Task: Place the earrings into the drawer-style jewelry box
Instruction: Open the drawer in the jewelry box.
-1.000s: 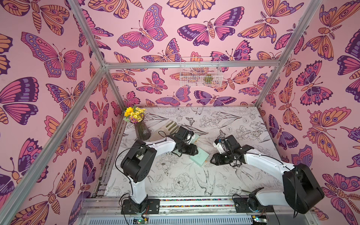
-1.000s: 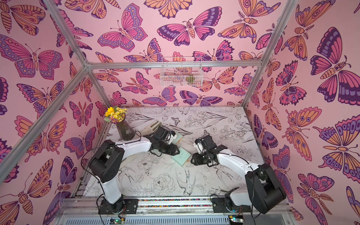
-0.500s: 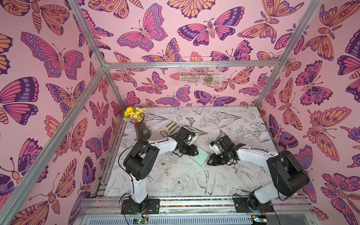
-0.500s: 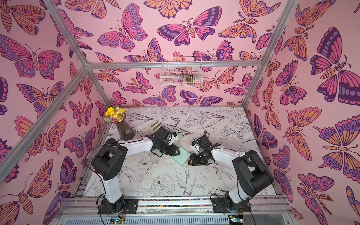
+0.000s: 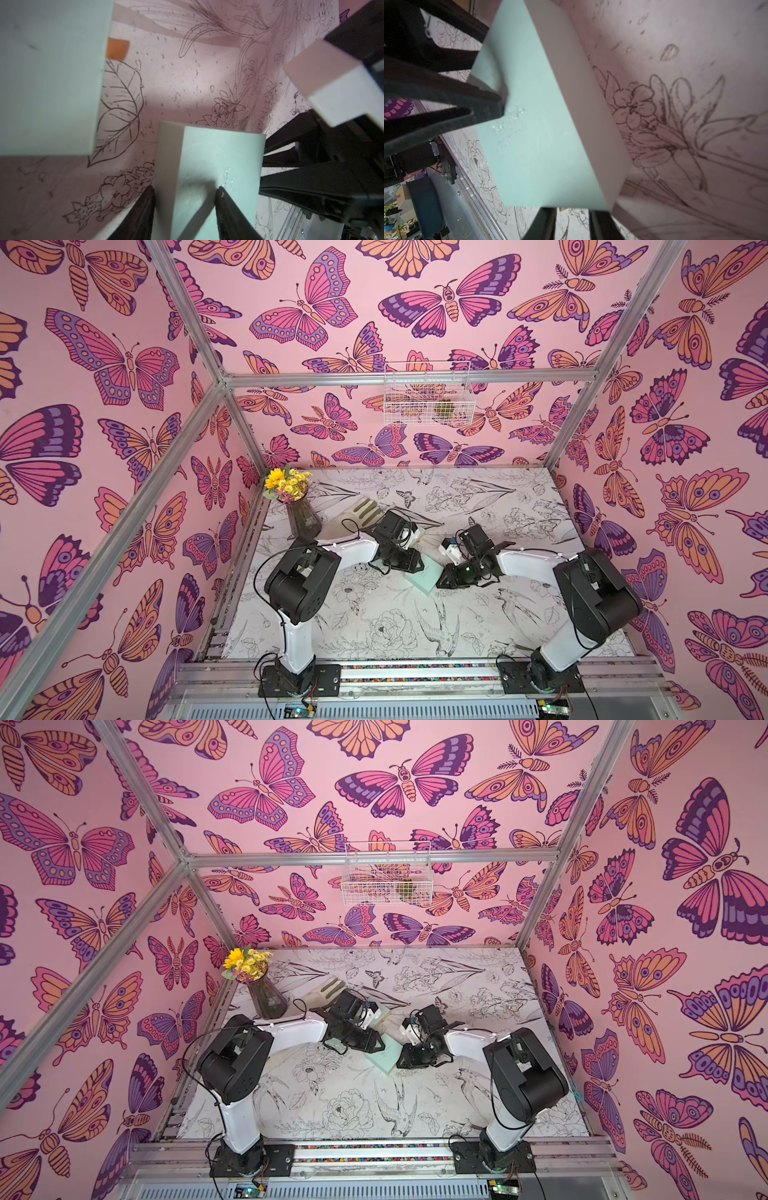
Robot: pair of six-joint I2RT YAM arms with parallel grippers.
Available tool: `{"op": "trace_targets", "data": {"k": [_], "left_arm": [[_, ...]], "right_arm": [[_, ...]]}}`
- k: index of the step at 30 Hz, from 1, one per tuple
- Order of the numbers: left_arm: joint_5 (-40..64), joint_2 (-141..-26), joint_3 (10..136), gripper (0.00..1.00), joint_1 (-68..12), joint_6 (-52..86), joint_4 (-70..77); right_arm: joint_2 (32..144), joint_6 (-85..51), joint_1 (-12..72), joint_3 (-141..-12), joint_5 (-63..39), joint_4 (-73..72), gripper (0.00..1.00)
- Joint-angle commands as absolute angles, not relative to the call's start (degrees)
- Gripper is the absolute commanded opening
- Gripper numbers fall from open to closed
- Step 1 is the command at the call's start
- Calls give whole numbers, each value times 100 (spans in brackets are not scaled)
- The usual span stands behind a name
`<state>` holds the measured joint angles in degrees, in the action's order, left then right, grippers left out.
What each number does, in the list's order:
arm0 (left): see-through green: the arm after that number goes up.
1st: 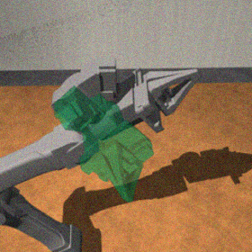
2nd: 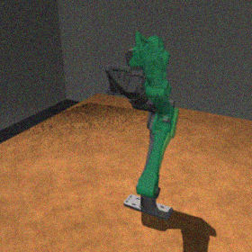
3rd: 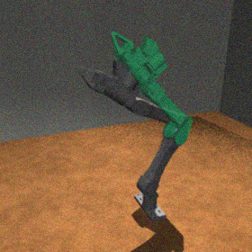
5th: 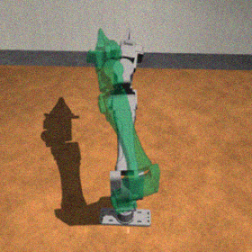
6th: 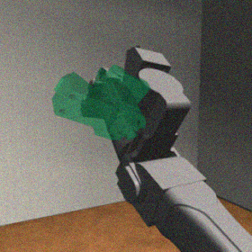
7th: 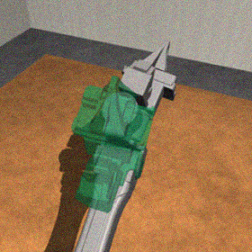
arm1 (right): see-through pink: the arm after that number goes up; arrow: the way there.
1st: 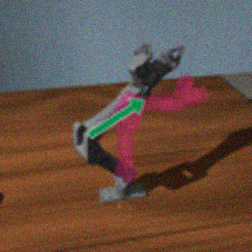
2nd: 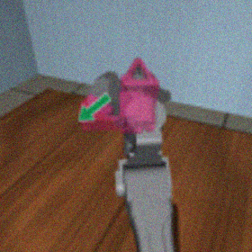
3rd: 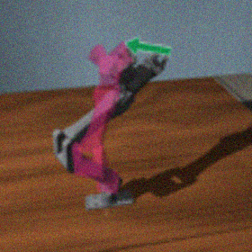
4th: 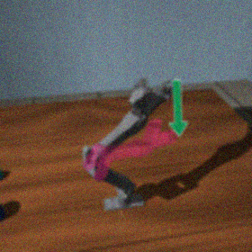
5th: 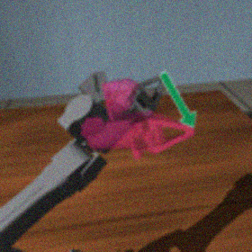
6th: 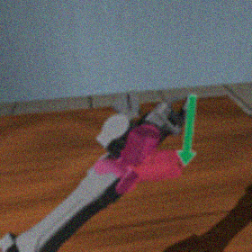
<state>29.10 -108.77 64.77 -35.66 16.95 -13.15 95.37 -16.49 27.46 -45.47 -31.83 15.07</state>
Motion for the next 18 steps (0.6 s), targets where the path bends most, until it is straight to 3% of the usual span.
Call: {"op": "trace_targets", "data": {"k": [1,10,18], "left_arm": [[2857,-11128,6469,49,-3599,1617,-1498],[2715,-11162,6460,49,-3598,1592,-1628],[2064,-11022,6287,49,-3418,1730,-1770]], "right_arm": [[9688,-1643,2734,-4684,-3312,1336,24],[9517,-1729,2733,-4593,-3149,1318,1],[9144,-1983,2738,-4396,-2085,2066,0]]}}
